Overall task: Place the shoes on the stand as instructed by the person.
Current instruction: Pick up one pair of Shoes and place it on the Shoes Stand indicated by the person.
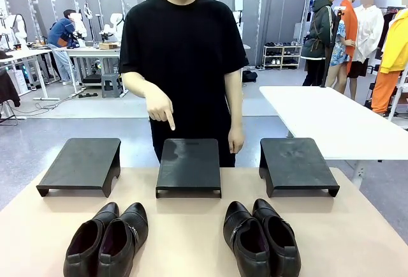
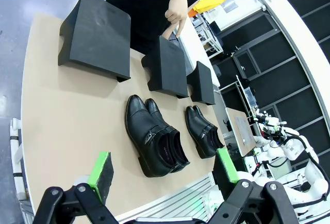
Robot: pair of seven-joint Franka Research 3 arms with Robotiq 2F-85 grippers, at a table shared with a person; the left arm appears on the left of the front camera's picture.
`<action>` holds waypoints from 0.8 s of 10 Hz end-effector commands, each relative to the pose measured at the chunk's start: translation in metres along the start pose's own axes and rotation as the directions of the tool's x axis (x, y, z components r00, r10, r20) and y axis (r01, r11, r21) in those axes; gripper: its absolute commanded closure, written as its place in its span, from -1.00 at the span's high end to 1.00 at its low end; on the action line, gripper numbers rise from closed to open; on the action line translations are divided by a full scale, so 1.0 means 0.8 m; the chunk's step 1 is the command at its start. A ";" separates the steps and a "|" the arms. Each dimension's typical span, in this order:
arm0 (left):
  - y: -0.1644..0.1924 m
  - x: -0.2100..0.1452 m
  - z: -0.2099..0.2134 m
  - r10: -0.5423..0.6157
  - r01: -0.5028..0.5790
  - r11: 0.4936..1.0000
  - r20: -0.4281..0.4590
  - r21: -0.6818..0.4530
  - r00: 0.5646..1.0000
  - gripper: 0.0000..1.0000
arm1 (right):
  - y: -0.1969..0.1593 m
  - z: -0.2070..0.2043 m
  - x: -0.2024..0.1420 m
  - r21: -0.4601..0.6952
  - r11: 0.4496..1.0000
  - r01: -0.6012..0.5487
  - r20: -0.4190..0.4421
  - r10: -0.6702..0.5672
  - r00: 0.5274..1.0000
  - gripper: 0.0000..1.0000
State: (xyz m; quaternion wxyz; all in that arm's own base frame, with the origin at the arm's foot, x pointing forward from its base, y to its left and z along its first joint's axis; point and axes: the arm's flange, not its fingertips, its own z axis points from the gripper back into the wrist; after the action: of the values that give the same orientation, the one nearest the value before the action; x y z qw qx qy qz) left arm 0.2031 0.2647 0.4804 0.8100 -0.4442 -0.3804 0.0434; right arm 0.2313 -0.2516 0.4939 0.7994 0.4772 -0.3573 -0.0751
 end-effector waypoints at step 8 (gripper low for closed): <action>-0.123 0.034 -0.088 -0.153 0.186 0.980 -0.324 0.071 0.934 1.00 | 0.001 0.000 0.000 0.013 1.000 0.001 0.006 -0.001 1.000 1.00</action>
State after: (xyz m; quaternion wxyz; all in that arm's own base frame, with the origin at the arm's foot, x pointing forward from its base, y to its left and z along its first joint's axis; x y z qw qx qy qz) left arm 0.2364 0.1887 0.5300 0.8628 -0.3929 -0.3136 -0.0532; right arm 0.2318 -0.2515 0.4937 0.7996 0.4776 -0.3562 -0.0750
